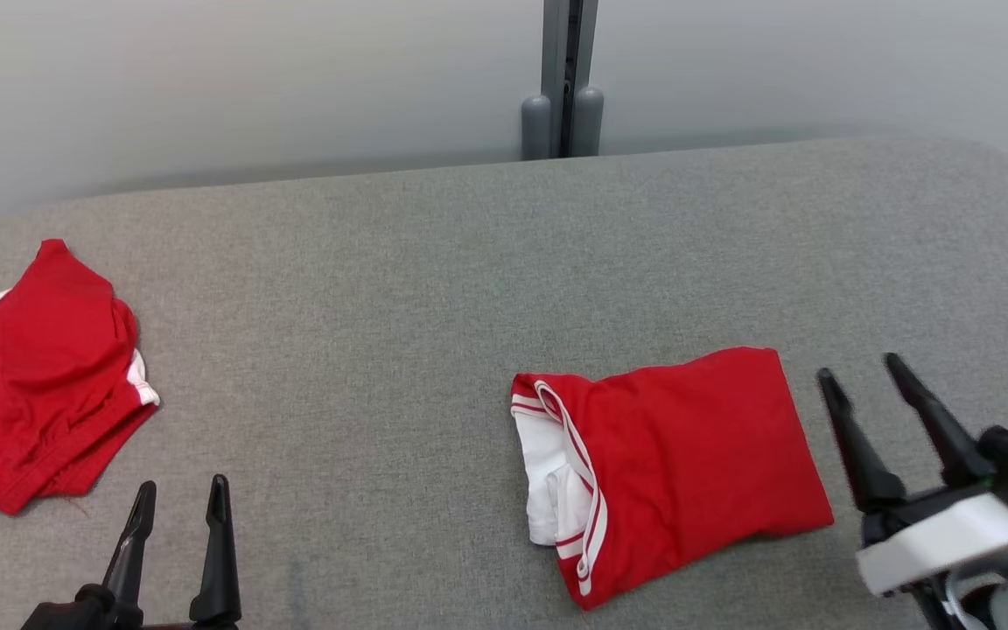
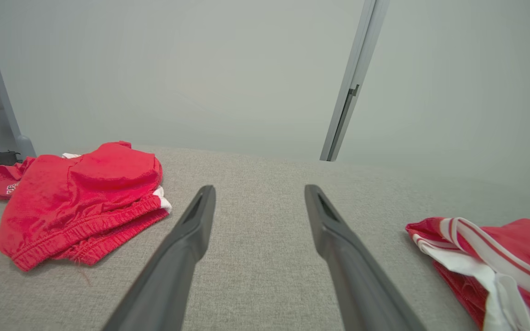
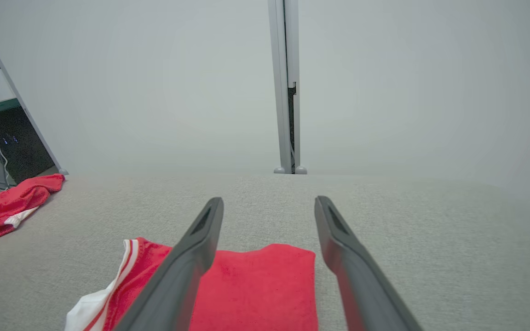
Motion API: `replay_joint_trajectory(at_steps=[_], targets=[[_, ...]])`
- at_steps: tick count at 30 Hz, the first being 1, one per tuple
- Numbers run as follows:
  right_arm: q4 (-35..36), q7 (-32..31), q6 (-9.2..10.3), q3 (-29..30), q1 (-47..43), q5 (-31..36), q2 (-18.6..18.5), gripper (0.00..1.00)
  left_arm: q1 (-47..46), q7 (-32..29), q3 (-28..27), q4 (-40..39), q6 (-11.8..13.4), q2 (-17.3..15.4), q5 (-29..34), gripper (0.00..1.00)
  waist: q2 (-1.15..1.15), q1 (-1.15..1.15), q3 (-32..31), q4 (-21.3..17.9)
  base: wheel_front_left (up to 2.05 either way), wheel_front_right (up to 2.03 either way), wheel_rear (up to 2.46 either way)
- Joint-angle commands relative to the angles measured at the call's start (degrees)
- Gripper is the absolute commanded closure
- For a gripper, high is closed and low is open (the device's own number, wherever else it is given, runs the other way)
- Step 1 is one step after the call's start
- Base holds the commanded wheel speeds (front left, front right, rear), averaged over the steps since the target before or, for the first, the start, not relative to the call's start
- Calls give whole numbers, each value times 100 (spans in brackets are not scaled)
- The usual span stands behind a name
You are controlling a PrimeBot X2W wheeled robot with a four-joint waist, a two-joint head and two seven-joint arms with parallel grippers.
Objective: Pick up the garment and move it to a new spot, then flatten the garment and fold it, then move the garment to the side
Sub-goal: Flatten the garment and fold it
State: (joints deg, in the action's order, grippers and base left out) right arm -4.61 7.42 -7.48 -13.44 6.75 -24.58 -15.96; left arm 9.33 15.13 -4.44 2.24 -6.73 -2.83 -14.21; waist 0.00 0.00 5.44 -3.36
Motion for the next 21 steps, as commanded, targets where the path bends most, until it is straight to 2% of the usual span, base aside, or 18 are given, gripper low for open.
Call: replay_joint_trajectory(at_steps=[1,4,7,13,19,20,21], targets=[[-75,217,-3,253,-131,175,-3,0,68,0,-5,-32,41,-18,-19,0,0,0,-146,-39,0,0,0],[-298,672,-3,928,-441,1037,21,0,94,0,-3,-58,90,-18,26,0,0,0,-313,-44,0,0,0],[-312,783,-3,1475,-698,1557,250,0,125,-1,-18,-89,108,-19,83,0,0,0,-429,-22,0,0,0],[-84,782,-1,2090,-1139,1975,651,0,195,0,-110,-99,158,-16,144,0,0,0,-539,45,0,0,0],[-47,783,-1,2140,-1156,1941,814,0,245,-1,-147,-131,133,-18,159,0,0,0,-550,114,0,0,0],[-78,783,-1,2087,-1126,1914,814,22,242,0,-140,-137,128,-18,164,0,0,0,-547,133,0,0,0],[-103,783,-1,1999,-1082,1907,806,50,240,0,-131,-145,129,-18,162,0,0,0,-540,156,0,0,0]])
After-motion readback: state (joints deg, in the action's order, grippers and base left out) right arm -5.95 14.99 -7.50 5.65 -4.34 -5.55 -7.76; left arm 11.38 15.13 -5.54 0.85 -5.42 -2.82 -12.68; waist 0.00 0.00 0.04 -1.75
